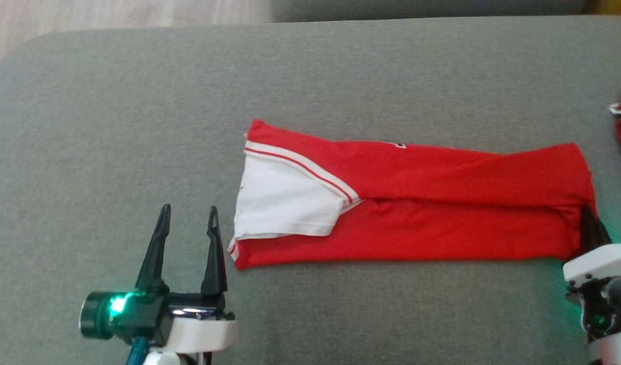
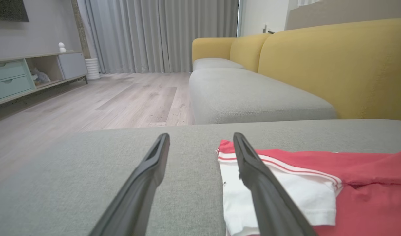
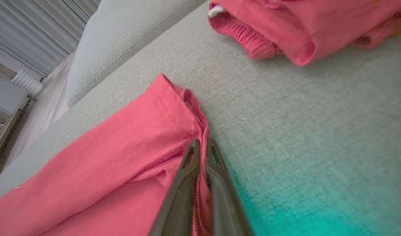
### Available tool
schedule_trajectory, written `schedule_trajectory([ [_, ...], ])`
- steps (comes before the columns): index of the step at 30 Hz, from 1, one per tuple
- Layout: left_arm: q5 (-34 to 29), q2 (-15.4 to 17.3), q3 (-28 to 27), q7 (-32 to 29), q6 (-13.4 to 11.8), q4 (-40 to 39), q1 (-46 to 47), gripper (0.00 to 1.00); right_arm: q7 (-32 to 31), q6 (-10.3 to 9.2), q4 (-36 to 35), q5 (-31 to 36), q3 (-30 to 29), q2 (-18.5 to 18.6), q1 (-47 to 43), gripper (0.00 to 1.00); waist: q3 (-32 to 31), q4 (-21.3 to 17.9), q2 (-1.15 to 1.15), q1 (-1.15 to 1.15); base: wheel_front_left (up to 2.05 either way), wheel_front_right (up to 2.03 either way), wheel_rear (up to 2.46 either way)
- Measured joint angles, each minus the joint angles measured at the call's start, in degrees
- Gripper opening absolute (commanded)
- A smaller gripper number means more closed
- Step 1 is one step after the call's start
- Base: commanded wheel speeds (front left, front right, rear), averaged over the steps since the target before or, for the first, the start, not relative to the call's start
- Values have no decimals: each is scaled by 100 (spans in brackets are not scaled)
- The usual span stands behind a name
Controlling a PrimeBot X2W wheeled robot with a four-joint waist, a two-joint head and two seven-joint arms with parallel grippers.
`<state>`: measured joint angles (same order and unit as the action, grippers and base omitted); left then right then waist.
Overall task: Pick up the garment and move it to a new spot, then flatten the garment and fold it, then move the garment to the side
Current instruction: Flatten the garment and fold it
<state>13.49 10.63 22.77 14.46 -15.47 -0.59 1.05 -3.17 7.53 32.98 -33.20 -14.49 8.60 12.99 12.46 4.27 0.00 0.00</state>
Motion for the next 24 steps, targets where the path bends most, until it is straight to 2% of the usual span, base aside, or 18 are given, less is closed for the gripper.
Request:
schedule_trajectory([
  [4,-110,-86,-211,-1,145,-13,-23,100,47,0,-256,-63,138,127,-95,0,-7,-239,0,0,0,0,0],
  [9,-272,-158,-407,0,294,-45,-28,100,-5,0,-792,-208,113,575,-81,0,36,-560,0,0,0,0,0],
  [13,-356,-214,-514,0,394,-43,-32,100,-178,0,-1401,-403,-15,851,-66,0,67,-761,0,0,0,0,0],
  [14,-371,-246,-573,0,435,-36,-36,100,-302,0,-1800,-504,-85,912,-61,0,69,-820,0,0,0,0,0],
  [19,-447,-343,-632,0,550,37,-46,100,-678,0,-2956,-915,-55,833,-66,0,4,-810,0,0,0,0,0],
  [24,-447,-468,-694,0,650,93,-67,100,-949,0,-4046,-1109,245,369,-192,0,-71,-655,0,0,0,0,0],
])
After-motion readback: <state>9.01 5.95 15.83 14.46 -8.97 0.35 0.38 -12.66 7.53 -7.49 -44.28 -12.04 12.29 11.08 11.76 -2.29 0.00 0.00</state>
